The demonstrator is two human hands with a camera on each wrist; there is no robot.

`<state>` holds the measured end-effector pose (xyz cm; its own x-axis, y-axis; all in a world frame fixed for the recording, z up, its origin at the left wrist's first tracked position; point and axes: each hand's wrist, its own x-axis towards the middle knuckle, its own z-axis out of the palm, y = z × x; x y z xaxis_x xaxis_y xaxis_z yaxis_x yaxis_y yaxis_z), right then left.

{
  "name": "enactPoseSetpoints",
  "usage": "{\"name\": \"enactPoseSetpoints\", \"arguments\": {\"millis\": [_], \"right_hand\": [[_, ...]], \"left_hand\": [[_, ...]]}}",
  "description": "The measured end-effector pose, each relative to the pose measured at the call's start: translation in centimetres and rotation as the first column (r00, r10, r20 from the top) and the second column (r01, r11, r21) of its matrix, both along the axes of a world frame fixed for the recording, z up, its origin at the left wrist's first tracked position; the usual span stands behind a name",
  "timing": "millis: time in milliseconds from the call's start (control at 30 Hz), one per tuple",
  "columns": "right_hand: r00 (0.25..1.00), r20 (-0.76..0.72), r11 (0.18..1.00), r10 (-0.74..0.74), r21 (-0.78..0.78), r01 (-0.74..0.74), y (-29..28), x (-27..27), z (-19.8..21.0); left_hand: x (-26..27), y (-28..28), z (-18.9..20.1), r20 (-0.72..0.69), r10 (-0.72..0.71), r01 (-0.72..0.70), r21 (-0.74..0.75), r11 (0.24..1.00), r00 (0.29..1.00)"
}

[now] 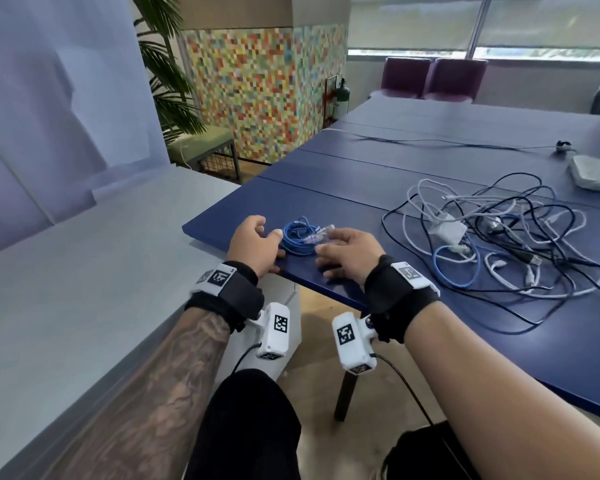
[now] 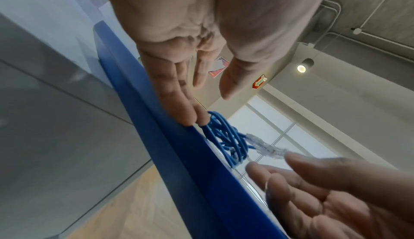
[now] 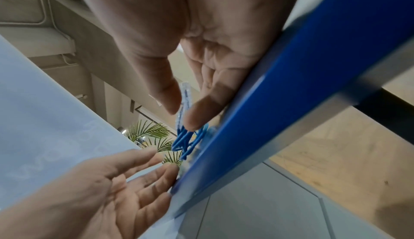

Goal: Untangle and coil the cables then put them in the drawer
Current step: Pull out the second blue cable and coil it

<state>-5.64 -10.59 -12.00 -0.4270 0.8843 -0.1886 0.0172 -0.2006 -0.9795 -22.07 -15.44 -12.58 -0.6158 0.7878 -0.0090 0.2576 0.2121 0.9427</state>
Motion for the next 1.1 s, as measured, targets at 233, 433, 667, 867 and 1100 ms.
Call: {"name": "enactPoseSetpoints", "arguments": {"millis": [233,433,667,867,1100], "right_hand": [[0.999,0.054,0.998,-0.006,0.060,0.003,-1.2,1.9,0.6],[0.933,0.345,0.850,-0.098,0.517,-0.102,-1.6,7.9,2.7],[0.641,0.734,0.846,-0.224,0.473,-0.246,1.1,17.3,3.7],[0.615,0.736,0.817,-0.281,0.520,-0.249,2.0,21.0,5.0],[0.954,-0.074,0.859,-0.290,0.419,0.294,1.7,23.1,12.3]], "left_hand": [[1.2,-1.0,1.0,-0.352,0.087,-0.030,0.163,0.986,0.932],[8.2,0.9,4.1,-0.502,-0.251,0.388,0.189,0.902,0.828],[15.2,5.0,4.8,-0.477,-0.572,0.630,-0.048,0.775,0.667],[18.0,7.0,5.7,-0.351,-0.631,0.684,0.038,0.729,0.692],[21.1,9.1,6.8,-0.340,-0.693,0.744,0.028,0.668,0.635]]}}
